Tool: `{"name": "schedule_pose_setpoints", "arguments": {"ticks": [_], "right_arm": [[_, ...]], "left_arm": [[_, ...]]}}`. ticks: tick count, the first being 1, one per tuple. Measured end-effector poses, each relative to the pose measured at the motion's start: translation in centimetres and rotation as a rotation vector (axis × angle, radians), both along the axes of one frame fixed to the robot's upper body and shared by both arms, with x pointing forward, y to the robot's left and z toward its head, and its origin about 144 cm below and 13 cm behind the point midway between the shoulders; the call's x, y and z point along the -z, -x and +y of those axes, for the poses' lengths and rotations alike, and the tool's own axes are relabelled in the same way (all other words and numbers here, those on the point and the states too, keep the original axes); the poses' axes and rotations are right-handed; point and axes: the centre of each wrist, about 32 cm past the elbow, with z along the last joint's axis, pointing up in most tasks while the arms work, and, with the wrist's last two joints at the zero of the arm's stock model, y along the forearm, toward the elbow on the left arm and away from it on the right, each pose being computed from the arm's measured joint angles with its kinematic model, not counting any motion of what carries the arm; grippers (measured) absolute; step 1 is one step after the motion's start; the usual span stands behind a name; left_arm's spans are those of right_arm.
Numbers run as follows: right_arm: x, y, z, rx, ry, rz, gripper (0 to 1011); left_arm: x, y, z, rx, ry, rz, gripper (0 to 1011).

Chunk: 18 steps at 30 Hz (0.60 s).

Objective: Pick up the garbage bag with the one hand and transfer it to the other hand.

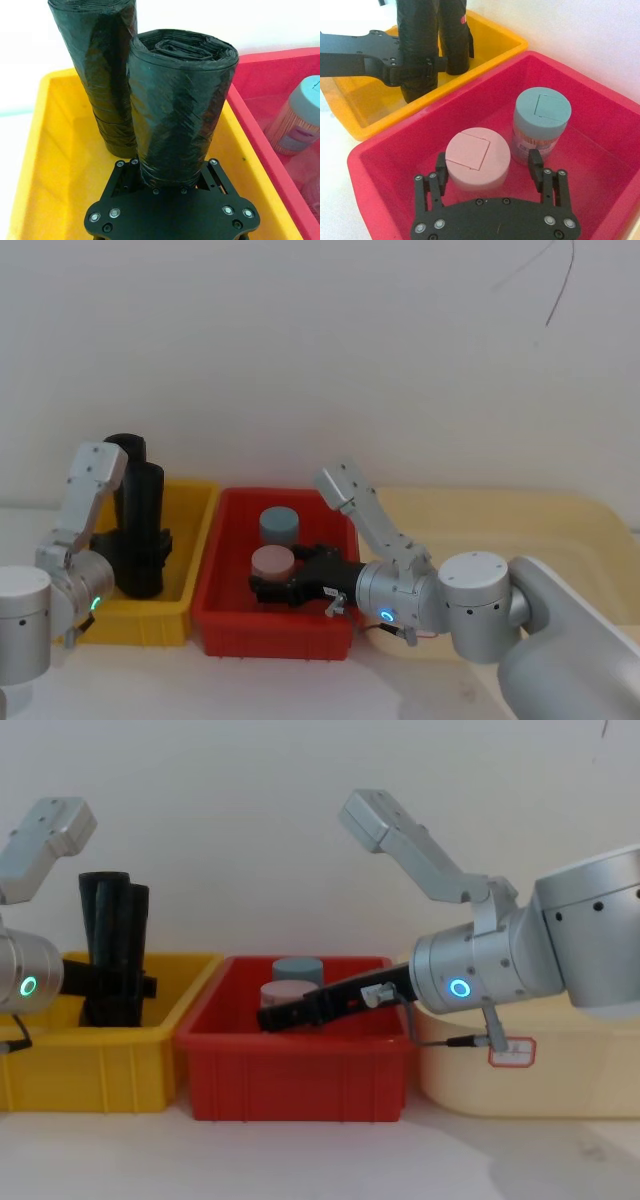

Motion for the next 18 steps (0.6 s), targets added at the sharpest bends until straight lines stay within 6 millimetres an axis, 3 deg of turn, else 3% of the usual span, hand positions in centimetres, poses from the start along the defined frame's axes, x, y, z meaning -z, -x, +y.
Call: {"name": "schedule_pose_setpoints", "arguments": {"ticks": [3, 10, 18], "right_arm": [[0.02, -0.04, -0.03, 0.001, -0.003, 0.002, 908], [0.07, -0.08, -0.03, 0.003, -0.007, 0.007, 680], [0.09, -0.11, -0.04, 0.003, -0.009, 0.009, 663]], "left_arm": [[0.0, 0.0, 0.0, 0.0, 0.0, 0.0, 421], [0.0, 0.0, 0.0, 0.0, 0.0, 0.0, 421], [0.0, 0.0, 0.0, 0.0, 0.0, 0.0, 421]]}}
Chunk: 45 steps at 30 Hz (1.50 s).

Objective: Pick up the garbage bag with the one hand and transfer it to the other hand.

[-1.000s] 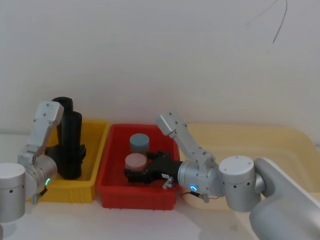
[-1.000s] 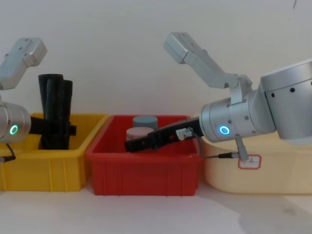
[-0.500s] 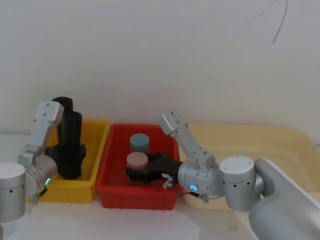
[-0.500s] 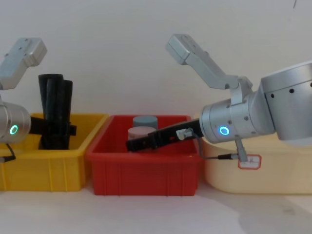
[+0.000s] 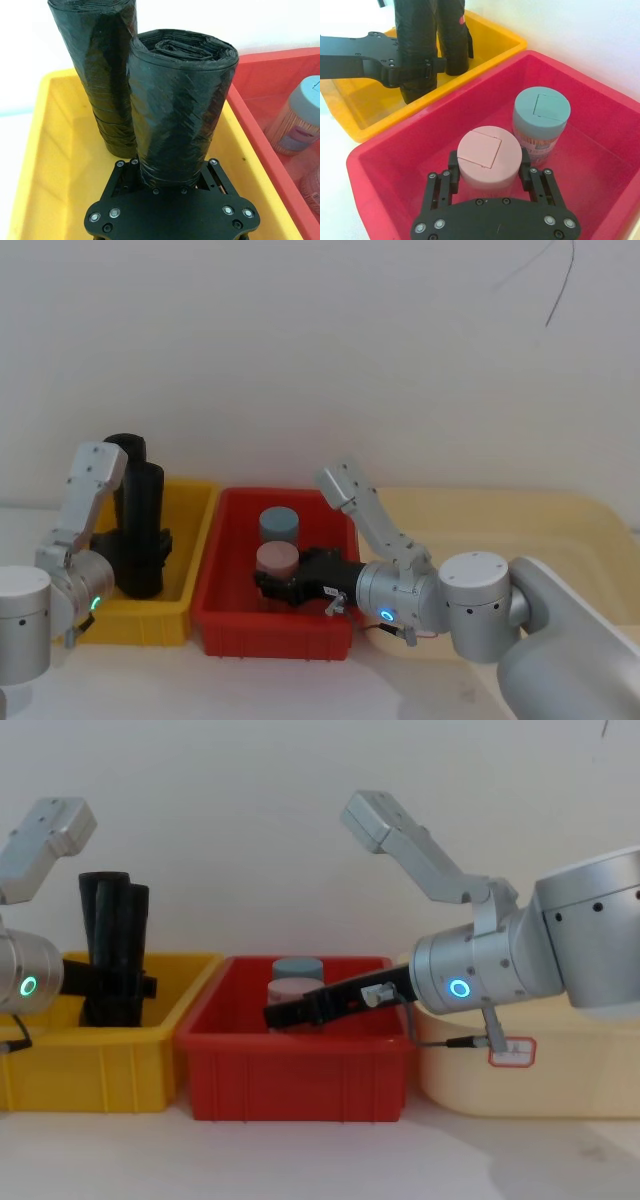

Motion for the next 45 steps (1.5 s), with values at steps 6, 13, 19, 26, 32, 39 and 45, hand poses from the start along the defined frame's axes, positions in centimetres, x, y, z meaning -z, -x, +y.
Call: {"name": "schedule_pose_setpoints", "arguments": {"ticks": [6, 13, 19, 26, 32, 39, 45], "right_arm": [[-0.1, 0.0, 0.0, 0.0, -0.003, -0.003, 663], [-0.8, 0.7, -0.5, 0.002, -0.028, -0.039, 663], [-1.9, 1.8, -1.6, 0.022, -0.066, -0.1, 663], [-3.1, 3.5, -3.4, 0.076, -0.102, -0.18, 663], [-3.9, 5.1, -4.9, 0.144, -0.114, -0.24, 663], [-4.4, 6.8, -6.5, 0.232, -0.106, -0.296, 663], [-4.6, 8.1, -7.8, 0.32, -0.083, -0.331, 663]], "left_arm": [[0.0, 0.0, 0.0, 0.0, 0.0, 0.0, 421], [0.0, 0.0, 0.0, 0.0, 0.0, 0.0, 421], [0.0, 0.0, 0.0, 0.0, 0.0, 0.0, 421], [0.0, 0.0, 0.0, 0.0, 0.0, 0.0, 421], [0.0, 0.0, 0.0, 0.0, 0.0, 0.0, 421], [0.0, 0.0, 0.0, 0.0, 0.0, 0.0, 421], [0.0, 0.0, 0.0, 0.0, 0.0, 0.0, 421]]}}
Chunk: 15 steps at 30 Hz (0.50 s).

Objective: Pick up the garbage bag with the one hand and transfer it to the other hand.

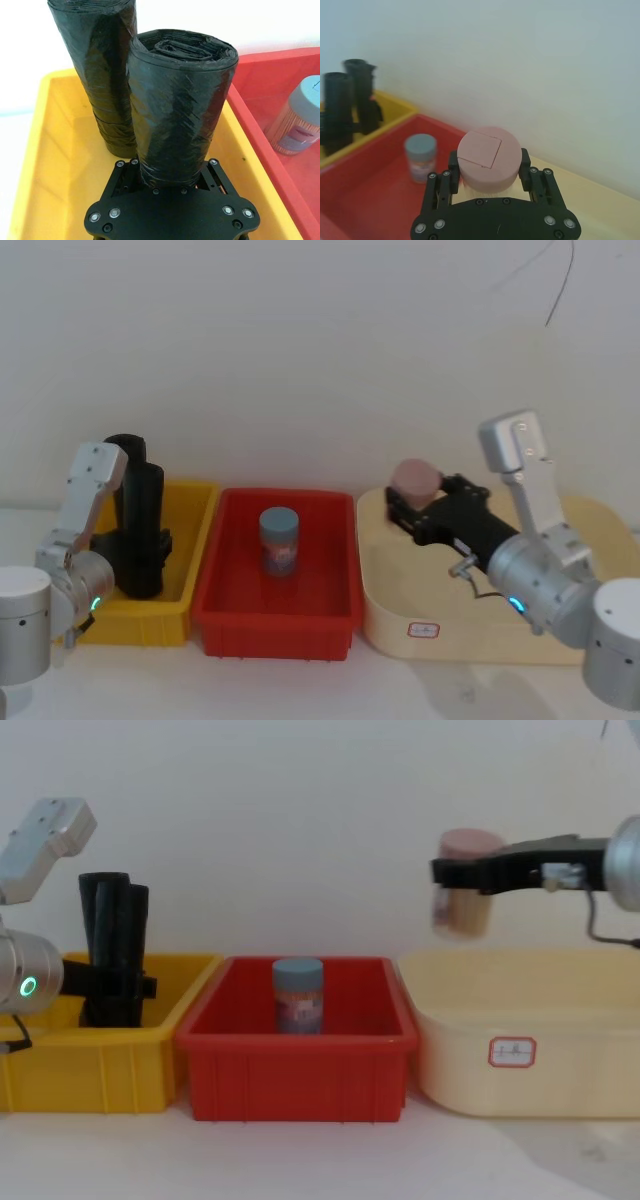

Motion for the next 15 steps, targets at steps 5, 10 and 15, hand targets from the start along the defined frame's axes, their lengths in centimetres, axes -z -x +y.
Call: {"name": "schedule_pose_setpoints", "arguments": {"ticks": [5, 10, 15], "right_arm": [[0.0, 1.1, -1.1, 0.083, 0.014, -0.019, 663], [0.1, 2.0, -2.0, 0.155, 0.026, -0.031, 664], [0.2, 2.9, -3.1, 0.243, 0.044, -0.045, 664]], "left_arm": [[0.0, 0.0, 0.0, 0.0, 0.0, 0.0, 421], [0.0, 0.0, 0.0, 0.0, 0.0, 0.0, 421], [0.0, 0.0, 0.0, 0.0, 0.0, 0.0, 421]]}}
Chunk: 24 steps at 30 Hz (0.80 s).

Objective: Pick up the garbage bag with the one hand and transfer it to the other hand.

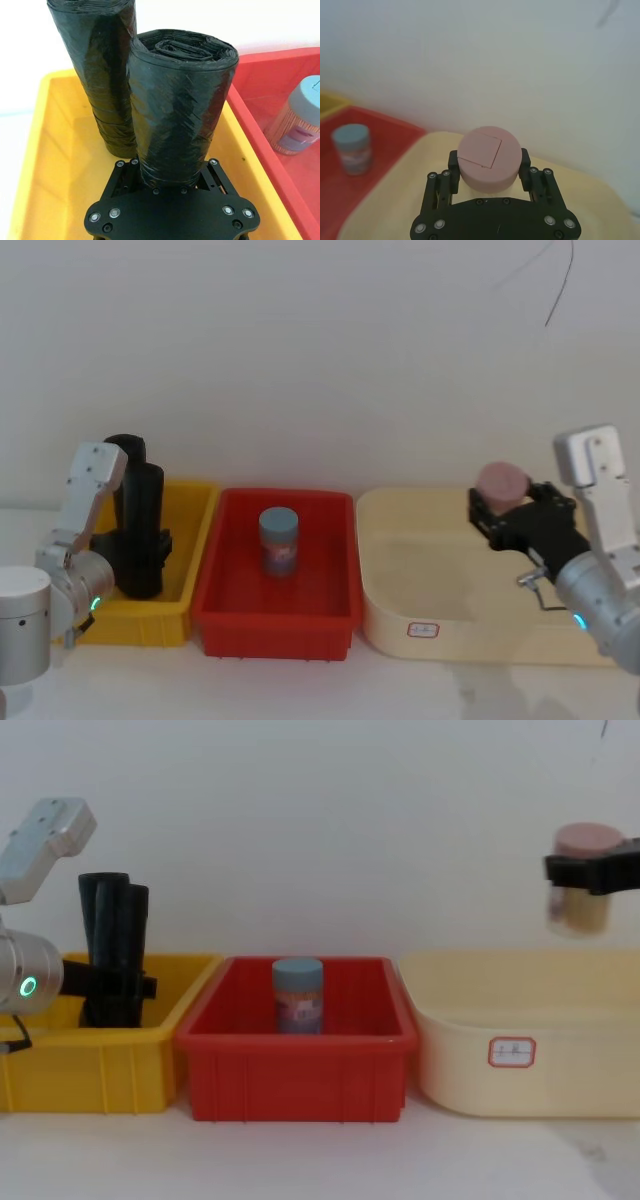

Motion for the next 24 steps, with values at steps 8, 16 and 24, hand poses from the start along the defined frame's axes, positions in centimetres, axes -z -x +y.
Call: {"name": "schedule_pose_setpoints", "arguments": {"ticks": [8, 16, 24], "right_arm": [[0.4, 1.2, -1.4, 0.126, 0.024, -0.013, 663], [0.8, 2.1, -3.0, 0.264, 0.053, -0.026, 664], [1.3, 2.8, -4.2, 0.376, 0.076, -0.035, 663]], "left_arm": [[0.0, 0.0, 0.0, 0.0, 0.0, 0.0, 421], [0.0, 0.0, 0.0, 0.0, 0.0, 0.0, 421], [0.0, 0.0, 0.0, 0.0, 0.0, 0.0, 421]]}}
